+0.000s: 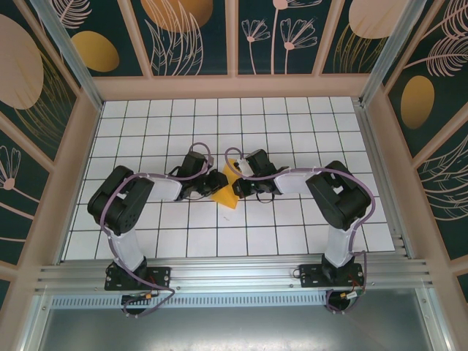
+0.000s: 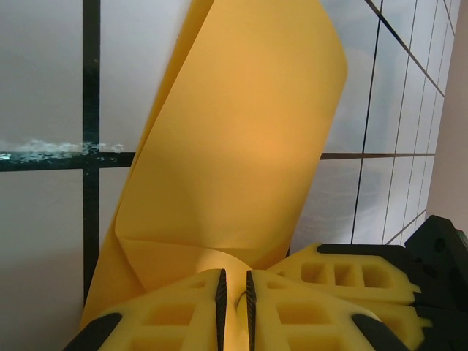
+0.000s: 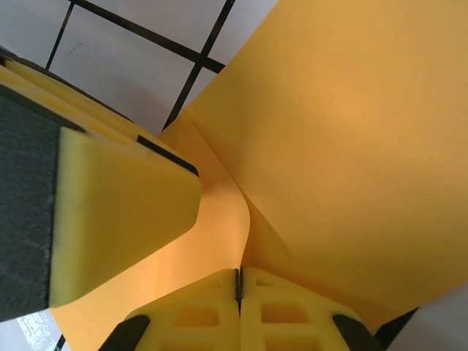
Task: Fold a paper plane with a square sheet of paper (pick it up from the middle)
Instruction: Fold the triangle a second time at the center of the table.
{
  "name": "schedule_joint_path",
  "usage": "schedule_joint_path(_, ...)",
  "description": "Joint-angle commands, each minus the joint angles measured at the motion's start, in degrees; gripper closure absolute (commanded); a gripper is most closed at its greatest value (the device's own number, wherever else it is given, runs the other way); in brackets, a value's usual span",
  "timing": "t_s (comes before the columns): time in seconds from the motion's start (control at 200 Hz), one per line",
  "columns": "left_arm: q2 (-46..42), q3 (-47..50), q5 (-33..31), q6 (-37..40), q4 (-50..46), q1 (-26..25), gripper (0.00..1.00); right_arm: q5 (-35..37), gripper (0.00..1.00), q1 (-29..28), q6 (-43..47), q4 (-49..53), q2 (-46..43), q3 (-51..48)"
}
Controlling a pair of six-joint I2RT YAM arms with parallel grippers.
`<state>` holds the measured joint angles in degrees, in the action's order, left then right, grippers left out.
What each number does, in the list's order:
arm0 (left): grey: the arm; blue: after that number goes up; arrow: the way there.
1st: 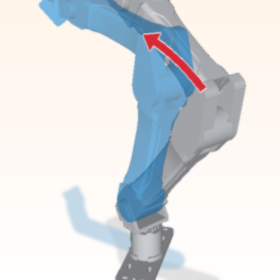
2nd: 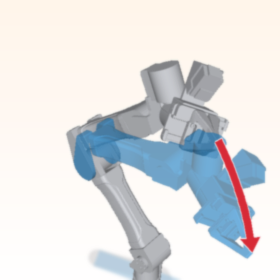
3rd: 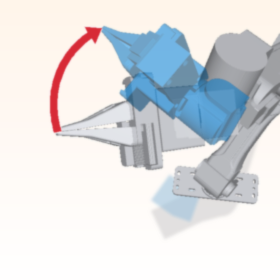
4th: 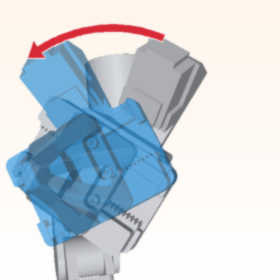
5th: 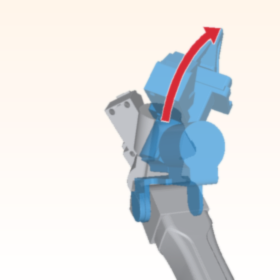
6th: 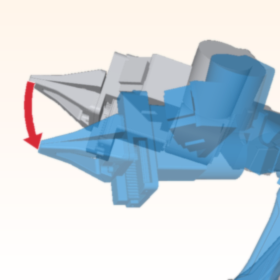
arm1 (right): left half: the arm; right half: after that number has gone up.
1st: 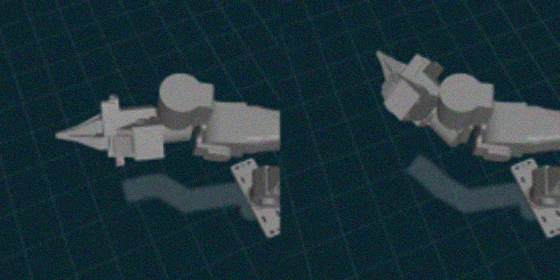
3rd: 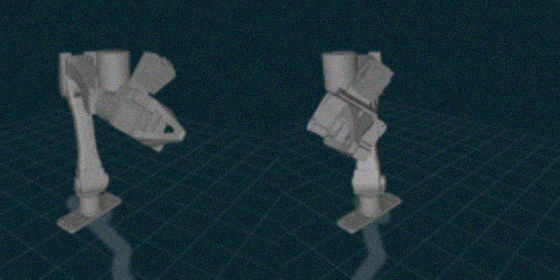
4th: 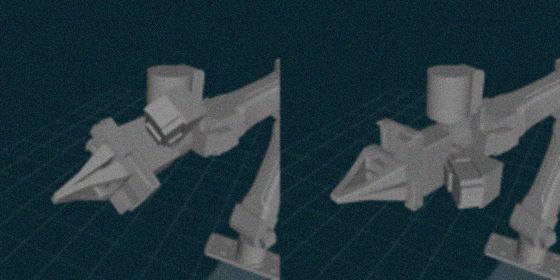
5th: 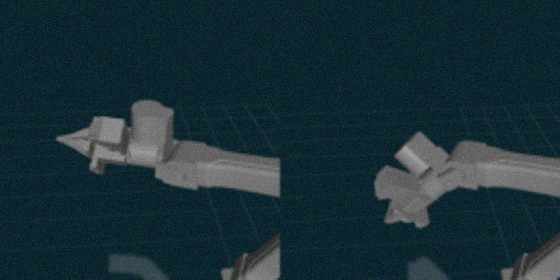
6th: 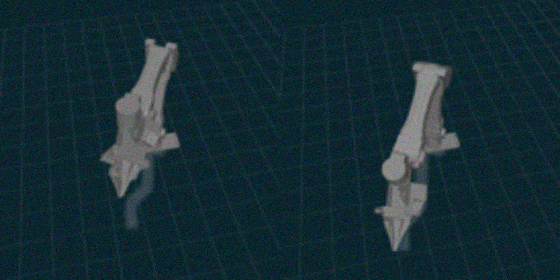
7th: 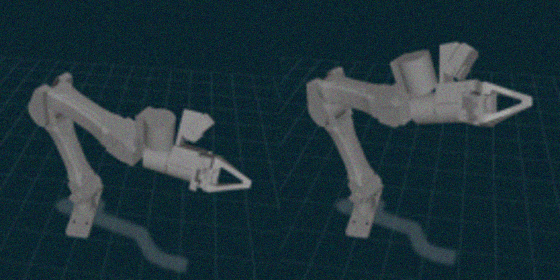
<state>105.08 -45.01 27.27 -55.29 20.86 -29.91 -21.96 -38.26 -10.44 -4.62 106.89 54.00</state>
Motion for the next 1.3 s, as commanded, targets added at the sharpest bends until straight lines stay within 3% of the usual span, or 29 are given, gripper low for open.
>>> schedule_joint_path(0.0,1.0,0.7,1.2,-0.6,2.5,0.2,0.82,1.8,0.92,-0.5,0.5,2.2,1.6,0.6)
schedule_joint_path(0.34,2.4,1.3,-5.0,4.4,-6.6,0.3,0.83,1.2,0.87,-0.5,-0.6,1.8,0.4,1.2)
schedule_joint_path(0.731,2.2,2.7,-4.9,5.4,-6.2,0.3,0.83,4.9,0.75,-0.3,-5.0,3.2,-8.3,0.4)
schedule_joint_path(0.846,2.1,2.6,-5.1,5.3,-6.2,0.2,0.83,2.3,0.75,-0.4,-6.4,2.3,-10.6,-1.0)
schedule_joint_path(1.026,2.3,2.4,-5.1,5.1,-5.8,0.2,0.83,-3.7,0.79,-2.2,-7.8,1.2,-11.9,-2.4)
schedule_joint_path(1.296,2.8,2.4,-4.7,5.1,-5.5,0.2,0.83,-4.2,0.89,-4.6,-10.1,-0.2,-7.0,-0.8)
